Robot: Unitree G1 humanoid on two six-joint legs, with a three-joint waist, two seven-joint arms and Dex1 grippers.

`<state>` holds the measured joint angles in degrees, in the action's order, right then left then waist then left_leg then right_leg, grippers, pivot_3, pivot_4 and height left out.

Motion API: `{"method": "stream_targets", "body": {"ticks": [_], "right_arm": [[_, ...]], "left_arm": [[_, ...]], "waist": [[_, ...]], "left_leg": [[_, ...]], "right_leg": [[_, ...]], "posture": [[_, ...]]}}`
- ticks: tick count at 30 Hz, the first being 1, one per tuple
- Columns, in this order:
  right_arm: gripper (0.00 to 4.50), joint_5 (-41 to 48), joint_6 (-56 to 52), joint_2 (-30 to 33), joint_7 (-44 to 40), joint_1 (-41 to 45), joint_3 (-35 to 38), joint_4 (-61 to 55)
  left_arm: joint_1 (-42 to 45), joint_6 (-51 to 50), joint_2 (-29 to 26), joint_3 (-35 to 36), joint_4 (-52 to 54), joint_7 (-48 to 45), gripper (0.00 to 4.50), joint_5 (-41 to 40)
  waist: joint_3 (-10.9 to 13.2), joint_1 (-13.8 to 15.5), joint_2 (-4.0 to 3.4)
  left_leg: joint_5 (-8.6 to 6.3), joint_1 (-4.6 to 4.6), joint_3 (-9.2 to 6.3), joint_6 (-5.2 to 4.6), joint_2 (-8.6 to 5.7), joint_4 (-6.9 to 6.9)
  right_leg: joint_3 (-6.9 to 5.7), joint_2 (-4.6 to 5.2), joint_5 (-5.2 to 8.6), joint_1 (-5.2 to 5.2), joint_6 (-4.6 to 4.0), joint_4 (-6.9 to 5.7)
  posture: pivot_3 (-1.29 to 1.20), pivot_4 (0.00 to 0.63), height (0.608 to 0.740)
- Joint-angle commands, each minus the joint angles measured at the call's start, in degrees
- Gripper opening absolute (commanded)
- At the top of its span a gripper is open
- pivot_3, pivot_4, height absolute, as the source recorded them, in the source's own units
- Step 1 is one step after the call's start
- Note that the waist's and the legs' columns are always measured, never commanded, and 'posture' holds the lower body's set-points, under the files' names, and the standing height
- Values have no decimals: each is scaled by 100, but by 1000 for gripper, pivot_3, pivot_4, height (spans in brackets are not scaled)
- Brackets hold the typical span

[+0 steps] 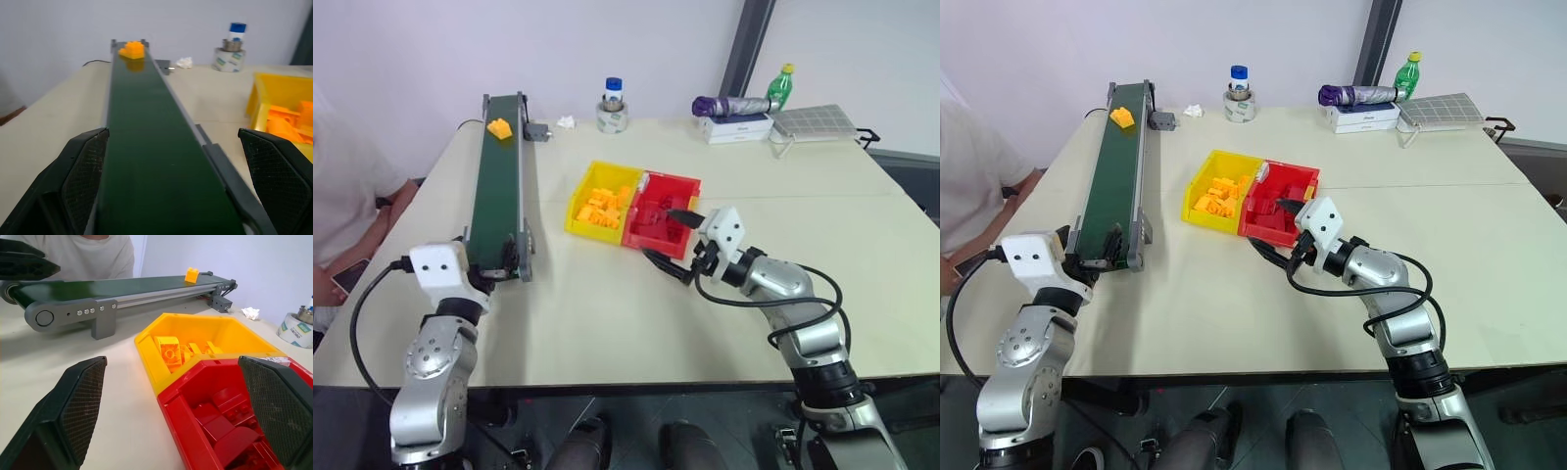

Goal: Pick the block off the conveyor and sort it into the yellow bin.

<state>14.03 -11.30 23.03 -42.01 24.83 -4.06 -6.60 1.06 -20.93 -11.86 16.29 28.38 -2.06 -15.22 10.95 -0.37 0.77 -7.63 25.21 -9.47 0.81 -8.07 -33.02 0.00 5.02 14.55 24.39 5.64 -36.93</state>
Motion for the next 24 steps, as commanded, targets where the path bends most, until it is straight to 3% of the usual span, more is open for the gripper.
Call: {"method": "stream_targets", "body": {"ticks": [1,24], "right_arm": [[4500,27,129,1,-1,68,50,-109],[4500,16,108,4,8,12,41,-160]], "left_arm": [[59,63,75,-154,287,123,4460,147],[159,75,101,-246,155,109,4460,296]], "waist": [[0,-1,0],[0,-19,0]], "left_leg": [[0,0,0,0,0,0],[0,1,2,0,0,0]], "right_leg": [[-1,0,1,0,1,-1],[-3,0,-7,5,-12,0]], "posture": [[0,150,740],[0,150,740]]}}
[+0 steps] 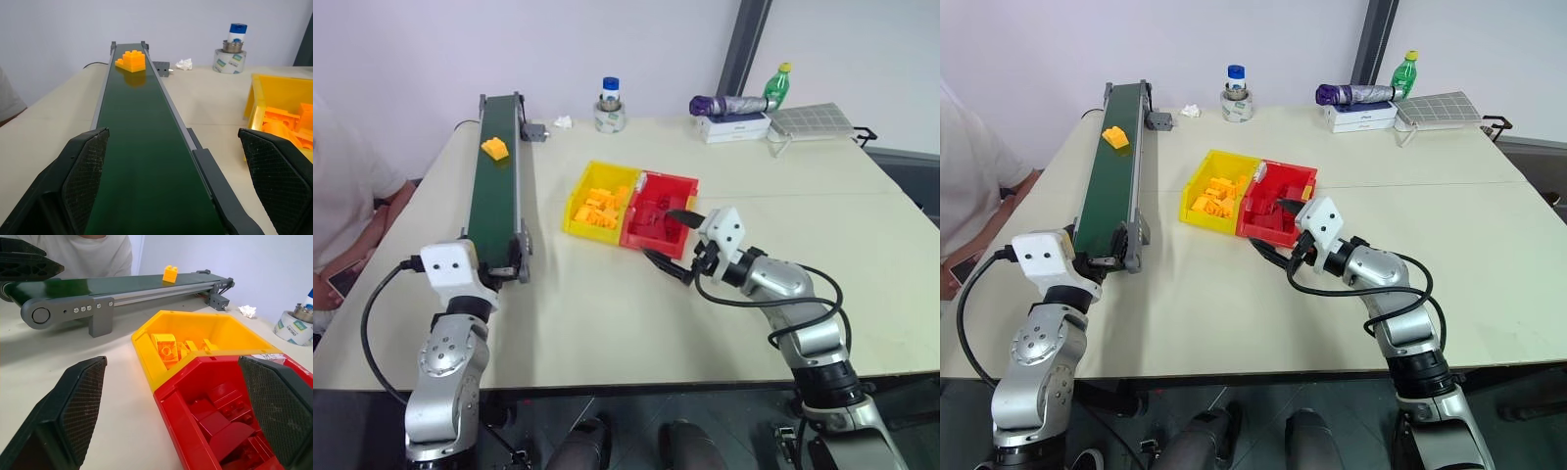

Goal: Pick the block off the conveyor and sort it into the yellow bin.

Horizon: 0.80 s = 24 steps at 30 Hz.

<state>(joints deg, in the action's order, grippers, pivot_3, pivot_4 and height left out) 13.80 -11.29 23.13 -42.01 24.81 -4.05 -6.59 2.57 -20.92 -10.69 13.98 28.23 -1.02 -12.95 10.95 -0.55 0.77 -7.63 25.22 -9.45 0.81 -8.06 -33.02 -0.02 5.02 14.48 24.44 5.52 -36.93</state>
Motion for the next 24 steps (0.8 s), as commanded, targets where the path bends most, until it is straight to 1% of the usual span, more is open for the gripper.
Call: {"method": "stream_targets", "body": {"ticks": [1,10,15,19,22,24], "right_arm": [[4500,36,111,-7,6,13,38,-153],[4500,30,111,-25,9,28,23,-130],[4500,10,113,-57,15,36,-16,-108],[4500,8,97,-67,11,68,-28,-96],[4500,0,76,-44,6,48,-33,-129],[4500,2,57,-36,16,25,-27,-160]], "left_arm": [[14,68,-16,-19,159,9,4460,75],[261,-78,-14,-49,8,118,4460,174],[1131,-326,-49,-56,-584,434,4460,405],[2074,-700,31,43,-1376,990,4460,624],[2978,-957,7,153,-2257,1524,4460,838],[3385,-1051,34,280,-2694,1688,4460,794]], "waist": [[0,0,0],[0,0,0],[0,41,1],[-1,92,1],[0,124,2],[0,125,3]], "left_leg": [[0,0,0,0,0,0],[0,0,0,0,0,0],[0,0,-2,0,0,-3],[1,-1,-3,0,-1,-7],[1,-1,-2,0,-1,-9],[2,0,-3,0,-1,-10]], "right_leg": [[0,0,0,0,0,0],[0,0,0,0,0,0],[-6,0,1,-1,5,-4],[-8,-3,0,-2,8,-3],[-12,-5,-12,-1,15,-4],[-13,-6,-15,-1,22,-4]], "posture": [[0,150,740],[0,150,740],[0,150,740],[0,150,740],[0,150,740],[0,150,740]]}}
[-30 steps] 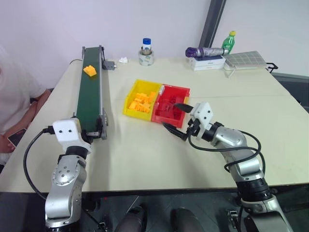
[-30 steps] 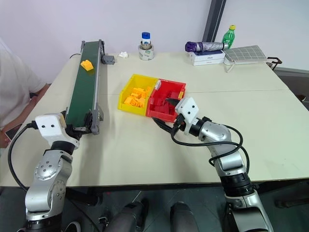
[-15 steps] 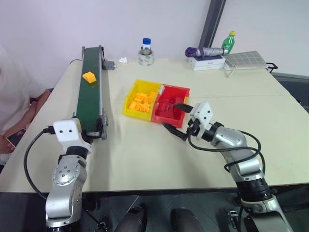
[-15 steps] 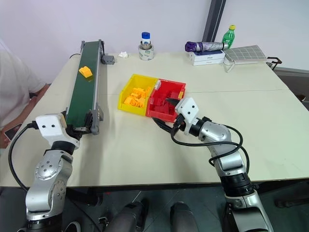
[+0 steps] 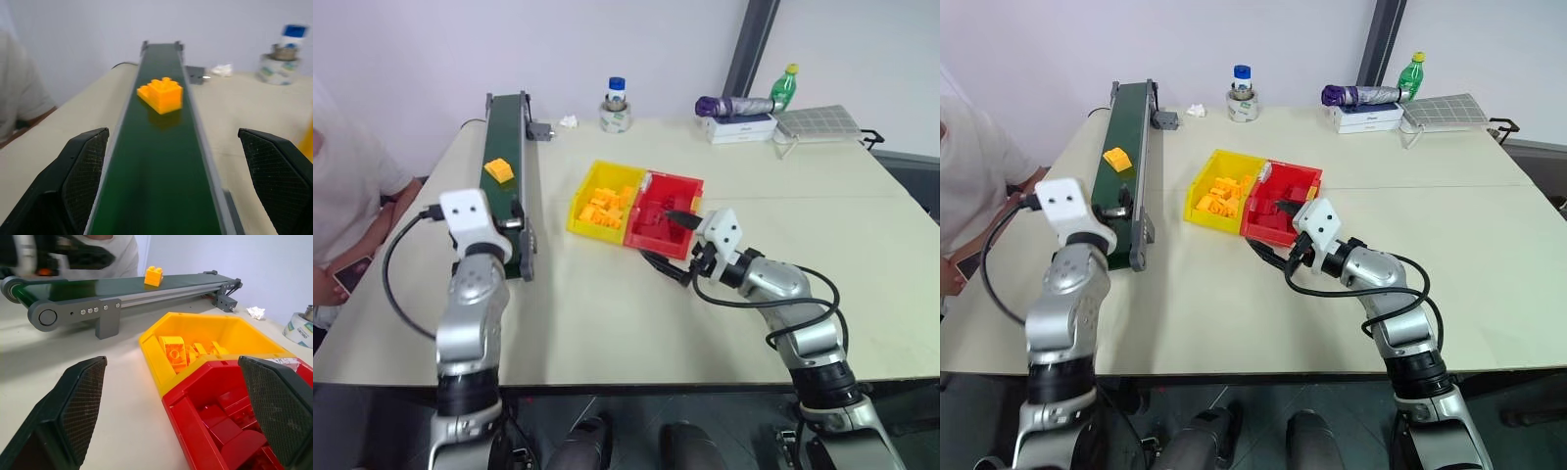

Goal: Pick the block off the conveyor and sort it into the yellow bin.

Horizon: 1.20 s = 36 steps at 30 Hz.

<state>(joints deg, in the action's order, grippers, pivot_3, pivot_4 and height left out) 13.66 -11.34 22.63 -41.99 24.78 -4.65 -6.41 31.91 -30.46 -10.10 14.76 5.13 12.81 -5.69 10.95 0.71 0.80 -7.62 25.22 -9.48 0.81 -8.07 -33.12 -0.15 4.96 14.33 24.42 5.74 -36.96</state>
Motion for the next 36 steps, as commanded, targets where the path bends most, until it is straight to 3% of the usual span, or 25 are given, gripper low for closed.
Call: {"method": "stream_targets", "body": {"ticks": [1,12,19,22,27,31,36], "right_arm": [[4500,10,62,22,21,18,36,-181],[4500,-43,51,-1,42,27,-21,-173],[4500,-55,23,3,64,-16,-10,-229],[4500,-53,11,14,69,-24,-4,-248],[4500,-59,20,18,73,20,-7,-209],[4500,-57,23,15,69,22,-15,-210],[4500,-68,35,14,67,26,-25,-199]], "left_arm": [[627,-68,-34,213,-612,319,4460,59],[1638,643,-183,343,-2641,343,4460,20],[1788,967,-166,364,-3067,156,4460,-64],[1717,943,-90,345,-3017,166,3651,-68],[1597,869,-2,351,-2792,212,1312,-122],[1593,941,56,333,-2461,48,1375,-256],[1627,1015,192,-268,-1966,-1537,1375,-755]], "waist": [[0,-2,0],[0,-8,1],[0,-12,1],[0,-15,1],[0,-15,1],[0,-15,1],[0,4,1]], "left_leg": [[0,0,1,0,0,-1],[3,-1,1,2,-1,-6],[3,-1,1,2,-2,-7],[3,-1,1,2,-2,-7],[3,-1,1,1,-2,-9],[3,-1,1,1,-2,-10],[4,-1,2,1,-2,-12]], "right_leg": [[0,0,0,0,1,0],[-1,-2,-3,0,7,-8],[0,-2,-4,-1,9,-8],[0,-2,-4,-1,10,-8],[0,-2,-5,-1,11,-10],[0,-2,-6,-1,11,-11],[0,-3,-6,-4,11,-12]], "posture": [[0,150,740],[0,150,740],[0,150,740],[0,150,740],[0,150,740],[0,150,740],[0,150,740]]}}
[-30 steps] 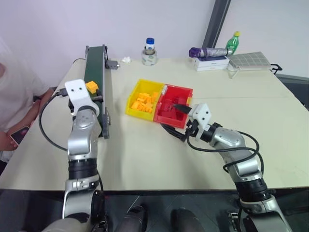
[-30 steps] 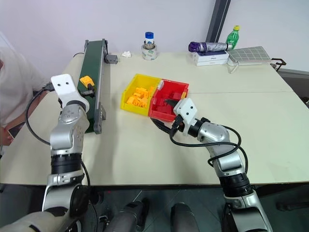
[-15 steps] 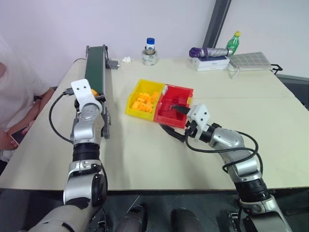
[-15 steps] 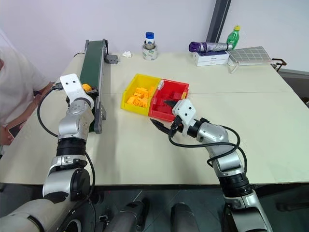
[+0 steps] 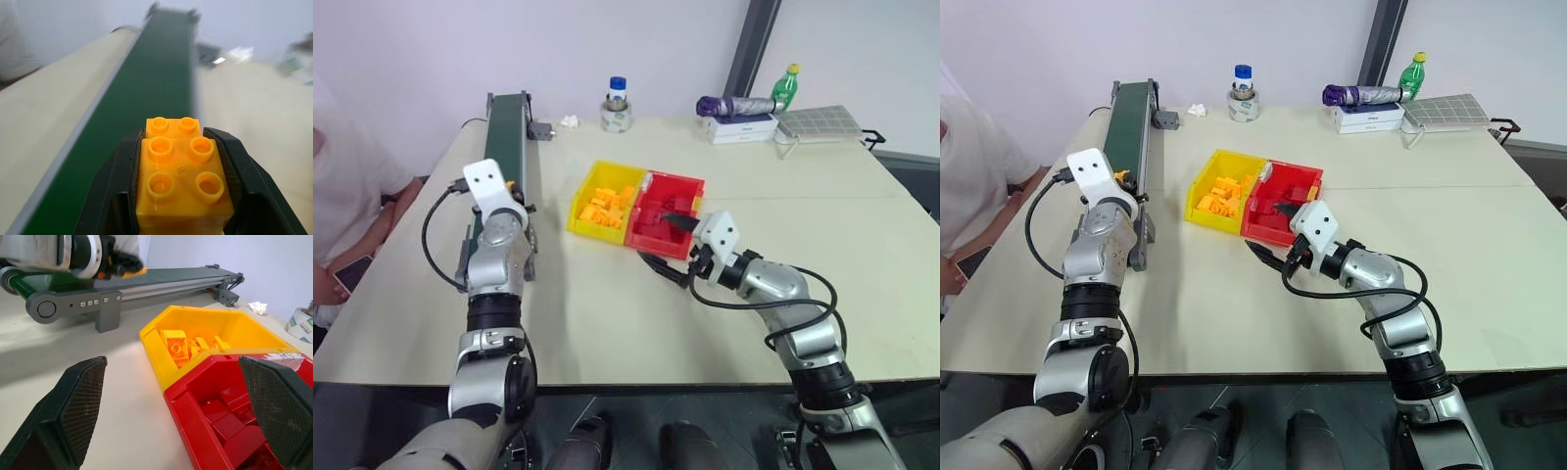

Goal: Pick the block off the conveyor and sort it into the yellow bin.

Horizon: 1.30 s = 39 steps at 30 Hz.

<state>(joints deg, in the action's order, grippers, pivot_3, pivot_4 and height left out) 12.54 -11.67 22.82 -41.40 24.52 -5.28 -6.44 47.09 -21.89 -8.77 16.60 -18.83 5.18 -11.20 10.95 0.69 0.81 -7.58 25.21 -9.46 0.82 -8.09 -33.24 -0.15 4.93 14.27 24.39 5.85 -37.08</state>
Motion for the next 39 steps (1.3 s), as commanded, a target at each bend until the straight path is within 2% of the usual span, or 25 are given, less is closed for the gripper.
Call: {"method": "stream_targets", "body": {"ticks": [1,6,9,13,19,20,22,25,29,31,34,36,39], "right_arm": [[4500,43,69,-3,6,54,40,-193],[4500,29,81,-6,10,64,36,-170],[4500,25,70,7,22,47,45,-207],[4500,23,40,44,54,-17,78,-287],[4500,28,24,66,110,-92,82,-359],[4500,28,19,62,119,-91,79,-361],[4500,21,18,59,128,-91,69,-360],[4500,25,14,52,137,-82,63,-357],[4500,39,10,58,130,-84,66,-361],[4500,51,6,71,116,-89,66,-363],[4500,61,8,75,93,-66,60,-328],[4500,64,24,87,57,-44,55,-291],[4500,72,47,75,18,-13,54,-228]], "left_arm": [[122,136,80,-634,450,-996,1375,-191],[418,132,354,-1135,15,-1630,1375,-179],[765,651,512,-1268,-760,-1524,1375,83],[1167,1265,608,-1105,-1590,-1197,1375,171],[1428,1692,600,-1015,-2233,-1244,4312,132],[1446,1728,585,-997,-2237,-1348,4455,91],[1439,1797,581,-940,-2140,-1506,4455,-12],[1218,1714,495,-978,-1683,-1848,4455,-114],[324,823,169,-1168,-39,-2670,4455,-553],[-382,222,-266,-1381,1253,-3294,4455,-915],[-1362,-593,-919,-1237,2945,-3842,4455,-1704],[-1790,-1144,-1428,-1185,3462,-3912,4455,-1819],[-2446,-1223,-2162,-1077,3849,-4075,4455,-1610]], "waist": [[0,4,0],[0,-10,0],[0,-49,0],[0,-66,0],[0,-56,0],[0,-54,0],[0,-56,1],[0,-61,0],[0,-178,0],[0,-217,-1],[0,-258,-2],[0,-251,-3],[-2,-193,-7]], "left_leg": [[0,0,0,0,-1,-1],[0,0,2,-1,-3,-6],[1,-1,1,-3,-1,-5],[4,-1,2,-8,0,-4],[6,-1,2,-11,-1,-4],[6,-1,2,-11,-1,-4],[6,-1,2,-11,-1,-4],[6,0,1,-12,-1,-4],[6,-1,2,-12,-1,-1],[8,-4,2,-14,1,0],[8,-5,2,-13,9,4],[10,-5,-2,-10,10,4],[1,-15,-2,4,13,3]], "right_leg": [[0,1,0,-3,0,1],[1,2,0,-4,0,0],[1,1,0,-3,0,0],[1,2,0,-2,1,-1],[1,2,0,-2,3,0],[1,2,0,-2,3,-1],[1,2,0,-2,3,-1],[1,2,0,-2,3,-1],[2,2,0,-1,3,-1],[4,-2,-1,1,2,-5],[11,-8,-1,7,-3,-13],[15,-11,0,7,-5,-14],[17,-14,8,-4,-31,-12]], "posture": [[0,150,740],[0,150,740],[0,150,740],[0,150,740],[0,150,740],[0,150,740],[0,150,740],[0,150,740],[0,150,740],[0,150,740],[0,150,740],[0,150,740],[0,150,740]]}}
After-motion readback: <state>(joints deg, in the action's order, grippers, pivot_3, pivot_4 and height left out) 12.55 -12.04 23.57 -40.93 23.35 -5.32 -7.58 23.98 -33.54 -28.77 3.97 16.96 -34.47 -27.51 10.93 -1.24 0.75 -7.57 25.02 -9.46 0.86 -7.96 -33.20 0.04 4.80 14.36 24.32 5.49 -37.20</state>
